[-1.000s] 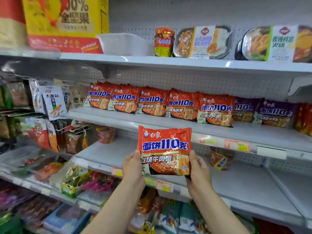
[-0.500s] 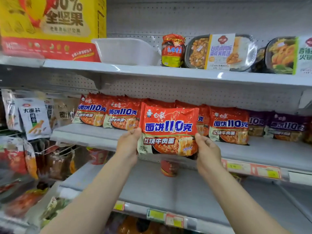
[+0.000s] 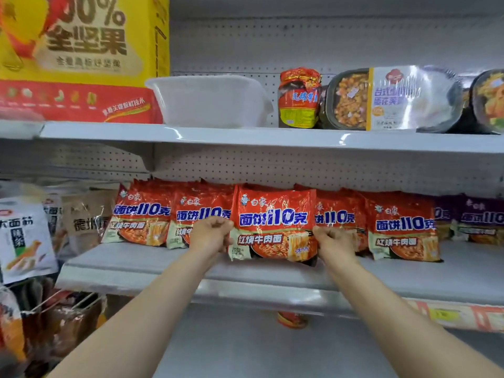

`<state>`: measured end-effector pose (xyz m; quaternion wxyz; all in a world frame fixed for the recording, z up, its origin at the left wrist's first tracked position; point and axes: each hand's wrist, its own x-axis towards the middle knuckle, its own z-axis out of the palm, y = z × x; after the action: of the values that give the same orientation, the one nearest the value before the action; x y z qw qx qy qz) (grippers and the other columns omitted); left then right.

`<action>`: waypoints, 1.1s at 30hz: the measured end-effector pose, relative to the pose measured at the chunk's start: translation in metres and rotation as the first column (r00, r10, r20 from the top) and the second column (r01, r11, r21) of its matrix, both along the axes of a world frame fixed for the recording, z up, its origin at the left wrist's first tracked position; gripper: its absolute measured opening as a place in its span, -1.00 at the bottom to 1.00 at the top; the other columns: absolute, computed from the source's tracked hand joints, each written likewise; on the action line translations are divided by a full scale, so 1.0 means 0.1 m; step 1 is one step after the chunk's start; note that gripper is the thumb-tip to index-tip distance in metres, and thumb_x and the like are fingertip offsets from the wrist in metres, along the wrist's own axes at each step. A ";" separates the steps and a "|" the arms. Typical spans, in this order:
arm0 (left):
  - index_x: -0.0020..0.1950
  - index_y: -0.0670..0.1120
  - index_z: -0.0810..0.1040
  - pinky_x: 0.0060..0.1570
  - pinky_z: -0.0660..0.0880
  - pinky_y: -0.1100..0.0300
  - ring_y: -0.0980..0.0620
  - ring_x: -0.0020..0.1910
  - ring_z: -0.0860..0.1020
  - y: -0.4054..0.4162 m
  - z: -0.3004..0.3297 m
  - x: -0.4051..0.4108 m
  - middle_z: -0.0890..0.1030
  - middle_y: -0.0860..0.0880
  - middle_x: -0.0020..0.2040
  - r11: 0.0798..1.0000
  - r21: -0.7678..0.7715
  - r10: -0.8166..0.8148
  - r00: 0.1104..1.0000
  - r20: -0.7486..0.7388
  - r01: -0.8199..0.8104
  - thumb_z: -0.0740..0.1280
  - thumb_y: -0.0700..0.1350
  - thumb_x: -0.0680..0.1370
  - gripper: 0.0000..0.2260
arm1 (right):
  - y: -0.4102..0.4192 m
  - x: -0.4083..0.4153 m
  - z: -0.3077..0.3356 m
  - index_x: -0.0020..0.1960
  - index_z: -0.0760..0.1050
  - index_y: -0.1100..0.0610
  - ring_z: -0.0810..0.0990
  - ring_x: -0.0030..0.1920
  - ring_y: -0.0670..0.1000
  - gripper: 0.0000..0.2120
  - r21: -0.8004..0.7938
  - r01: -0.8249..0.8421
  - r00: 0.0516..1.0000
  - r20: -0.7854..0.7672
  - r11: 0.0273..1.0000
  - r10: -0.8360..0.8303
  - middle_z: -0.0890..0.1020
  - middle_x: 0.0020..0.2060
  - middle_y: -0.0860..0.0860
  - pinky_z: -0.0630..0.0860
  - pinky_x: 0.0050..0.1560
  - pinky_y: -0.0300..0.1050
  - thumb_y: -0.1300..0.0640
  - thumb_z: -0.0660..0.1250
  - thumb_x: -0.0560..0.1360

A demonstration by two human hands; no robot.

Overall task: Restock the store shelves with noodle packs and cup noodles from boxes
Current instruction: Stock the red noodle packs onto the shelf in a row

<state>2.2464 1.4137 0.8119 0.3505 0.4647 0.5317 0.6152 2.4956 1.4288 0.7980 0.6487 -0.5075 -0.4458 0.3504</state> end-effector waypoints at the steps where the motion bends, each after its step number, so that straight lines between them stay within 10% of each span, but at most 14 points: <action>1: 0.00 -0.16 0.62 -0.45 0.52 0.23 0.09 -0.45 0.61 0.08 0.00 -0.04 0.66 -0.13 -0.16 1.000 0.000 0.002 1.000 0.002 -0.002 0.39 -0.21 0.60 -0.97 | 0.07 -0.05 -0.01 -0.04 0.58 0.16 0.67 -0.01 0.10 -0.87 -0.004 0.005 1.000 0.008 1.000 -0.005 0.69 -0.05 0.10 0.61 0.10 0.04 0.13 0.34 0.63; 8: -0.05 -0.16 0.63 -0.07 0.67 -0.01 -0.04 -0.28 0.72 0.46 -0.07 -0.10 0.71 -0.12 -0.16 1.000 0.030 -0.010 1.000 -0.012 0.010 0.41 -0.23 0.58 -0.97 | 0.39 -0.16 -0.05 -0.07 0.58 0.09 0.61 -0.02 0.08 -0.91 -0.050 0.119 0.991 0.063 0.992 -0.116 0.65 -0.04 0.07 0.48 0.03 -0.11 0.15 0.37 0.61; 16: -0.08 -0.14 0.64 -0.45 0.44 0.31 0.04 -0.22 0.72 0.65 -0.06 -0.10 0.71 -0.10 -0.16 0.998 0.054 0.027 0.985 -0.168 -0.018 0.41 -0.21 0.58 -0.95 | 0.48 -0.17 -0.09 -0.07 0.56 0.07 0.59 -0.02 0.10 -0.90 -0.055 0.200 0.969 0.158 0.978 -0.189 0.64 -0.08 0.03 0.50 0.09 -0.05 0.07 0.39 0.60; 24: -0.22 -0.02 0.63 0.00 0.65 0.00 0.01 -0.20 0.71 0.72 -0.12 -0.07 0.71 -0.01 -0.22 0.996 0.065 0.077 0.955 -0.286 -0.061 0.44 -0.22 0.55 -0.83 | 0.52 -0.22 -0.09 0.01 0.59 0.14 0.66 -0.32 0.05 -0.92 -0.128 0.187 0.979 0.102 0.974 -0.174 0.71 -0.18 0.14 0.60 -0.28 -0.09 0.13 0.37 0.61; 30: 0.20 -0.12 0.59 0.03 0.60 0.08 0.02 -0.07 0.66 0.59 -0.15 -0.04 0.68 0.00 0.00 0.997 0.068 0.042 0.953 -0.301 -0.022 0.45 -0.12 0.56 -0.76 | 0.46 -0.23 -0.06 0.04 0.57 0.20 0.71 -0.24 0.09 -0.91 -0.178 0.151 0.984 0.123 0.972 -0.131 0.69 -0.17 0.12 0.69 -0.07 0.03 0.23 0.29 0.64; 33: 0.34 -0.07 0.51 0.09 0.54 0.11 0.05 0.04 0.59 0.43 -0.16 -0.01 0.62 0.01 0.17 0.994 0.112 0.047 0.915 -0.400 -0.002 0.42 -0.06 0.58 -0.65 | 0.34 -0.27 -0.06 0.06 0.51 0.17 0.68 -0.15 0.10 -0.92 -0.122 0.252 0.889 0.420 0.960 -0.180 0.66 -0.11 0.04 0.65 -0.08 0.07 0.19 0.27 0.62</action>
<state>2.2456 1.4564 0.7959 0.2000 0.5927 0.5637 0.5393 2.4683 1.4624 0.7925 0.5307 -0.6700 -0.4787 0.2004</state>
